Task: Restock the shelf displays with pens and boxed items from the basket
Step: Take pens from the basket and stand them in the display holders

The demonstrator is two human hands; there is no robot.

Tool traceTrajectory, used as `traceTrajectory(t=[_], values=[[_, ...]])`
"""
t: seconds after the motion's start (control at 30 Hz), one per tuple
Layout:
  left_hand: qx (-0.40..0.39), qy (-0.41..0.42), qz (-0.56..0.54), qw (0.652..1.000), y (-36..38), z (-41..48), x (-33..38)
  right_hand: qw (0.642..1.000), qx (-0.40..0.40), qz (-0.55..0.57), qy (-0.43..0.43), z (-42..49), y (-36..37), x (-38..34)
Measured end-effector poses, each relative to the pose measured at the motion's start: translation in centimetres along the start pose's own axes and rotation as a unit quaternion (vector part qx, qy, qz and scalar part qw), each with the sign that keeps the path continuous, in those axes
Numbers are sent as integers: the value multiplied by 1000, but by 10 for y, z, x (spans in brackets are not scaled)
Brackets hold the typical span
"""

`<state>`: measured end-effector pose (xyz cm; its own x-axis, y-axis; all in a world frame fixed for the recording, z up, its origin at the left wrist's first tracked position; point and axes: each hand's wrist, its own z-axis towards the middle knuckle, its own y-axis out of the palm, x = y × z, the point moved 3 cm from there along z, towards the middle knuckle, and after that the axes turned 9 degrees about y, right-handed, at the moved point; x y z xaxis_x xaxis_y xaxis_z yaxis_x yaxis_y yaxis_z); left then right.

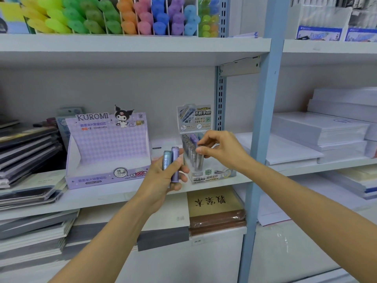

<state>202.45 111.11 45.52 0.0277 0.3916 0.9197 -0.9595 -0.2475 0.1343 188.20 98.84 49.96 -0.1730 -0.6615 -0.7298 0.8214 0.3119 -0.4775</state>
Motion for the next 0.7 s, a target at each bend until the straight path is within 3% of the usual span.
traceTrajectory(t=[0.2, 0.37, 0.47, 0.57, 0.63, 0.7], values=[[-20, 1, 10, 1000, 2, 1, -1, 999, 34, -24, -20, -4, 9, 2], [-25, 0, 25, 999, 1, -1, -1, 989, 55, -127, -58, -11, 16, 6], [-30, 6, 40, 999, 2, -3, 1, 996, 68, -59, -25, -14, 7, 1], [-41, 12, 50, 998, 7, -4, 3, 996, -10, 91, 14, -16, 2, -11], [-48, 12, 49, 998, 12, -4, 5, 988, -87, 128, 14, -19, 3, -19], [-45, 8, 45, 998, 14, -4, 7, 985, -109, 133, 3, -23, 4, -23]])
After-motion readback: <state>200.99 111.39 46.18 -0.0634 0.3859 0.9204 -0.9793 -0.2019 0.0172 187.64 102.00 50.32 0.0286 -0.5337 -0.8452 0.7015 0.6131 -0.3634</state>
